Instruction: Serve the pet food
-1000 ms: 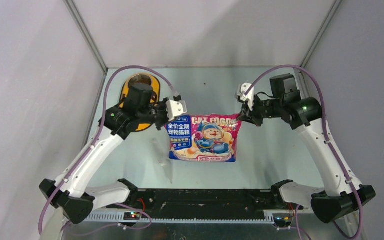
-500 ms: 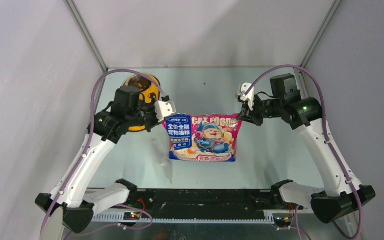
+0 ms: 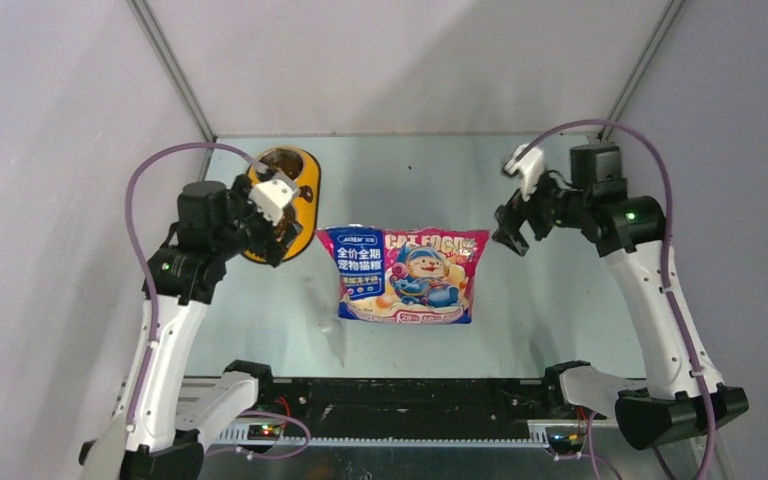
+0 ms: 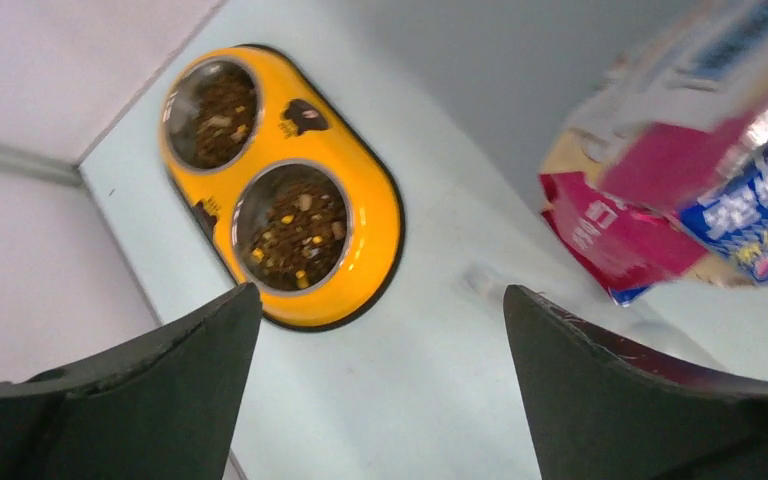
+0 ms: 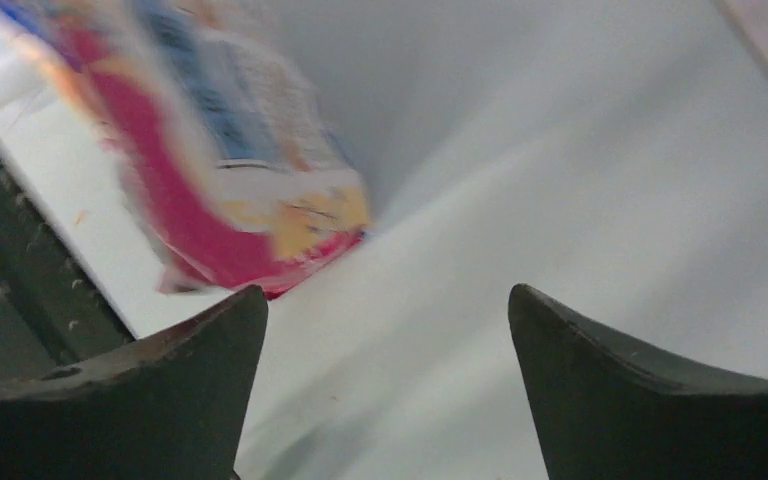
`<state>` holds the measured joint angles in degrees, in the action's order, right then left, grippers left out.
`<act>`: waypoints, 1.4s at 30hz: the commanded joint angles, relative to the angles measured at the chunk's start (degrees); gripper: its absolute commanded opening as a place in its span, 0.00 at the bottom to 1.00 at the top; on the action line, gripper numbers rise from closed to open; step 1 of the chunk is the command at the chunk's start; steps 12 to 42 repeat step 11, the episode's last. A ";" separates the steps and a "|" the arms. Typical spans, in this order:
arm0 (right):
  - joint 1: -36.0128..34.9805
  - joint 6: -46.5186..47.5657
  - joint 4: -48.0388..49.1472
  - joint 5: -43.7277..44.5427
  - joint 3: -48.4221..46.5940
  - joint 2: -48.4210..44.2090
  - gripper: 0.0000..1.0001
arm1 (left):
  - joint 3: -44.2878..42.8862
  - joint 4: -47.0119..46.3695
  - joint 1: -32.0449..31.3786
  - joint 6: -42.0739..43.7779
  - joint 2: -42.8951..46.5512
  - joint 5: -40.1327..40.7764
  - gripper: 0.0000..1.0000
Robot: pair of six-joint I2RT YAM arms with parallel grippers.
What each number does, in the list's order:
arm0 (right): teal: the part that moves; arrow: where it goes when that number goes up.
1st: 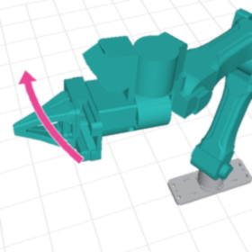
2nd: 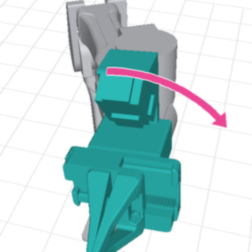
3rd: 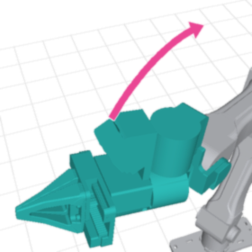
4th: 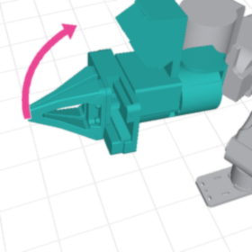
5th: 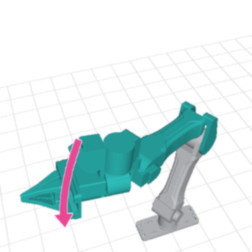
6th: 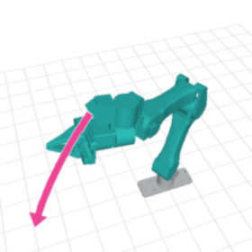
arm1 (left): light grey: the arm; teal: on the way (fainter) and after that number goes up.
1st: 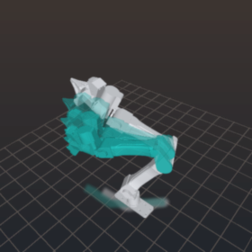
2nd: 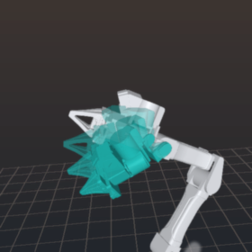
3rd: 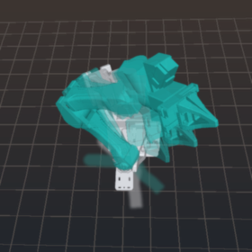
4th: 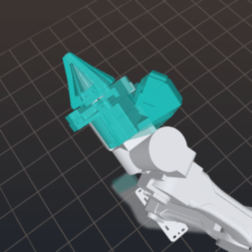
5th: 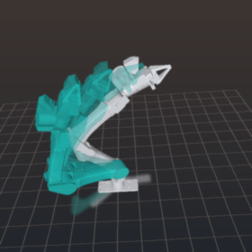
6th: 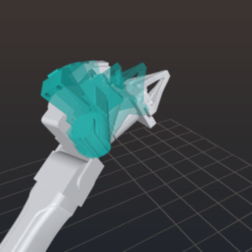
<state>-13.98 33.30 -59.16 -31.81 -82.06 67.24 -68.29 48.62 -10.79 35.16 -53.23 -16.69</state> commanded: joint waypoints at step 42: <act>10.49 -33.93 20.72 30.54 -1.48 -9.54 0.99 | -4.77 -6.68 9.44 -31.56 2.80 5.63 1.00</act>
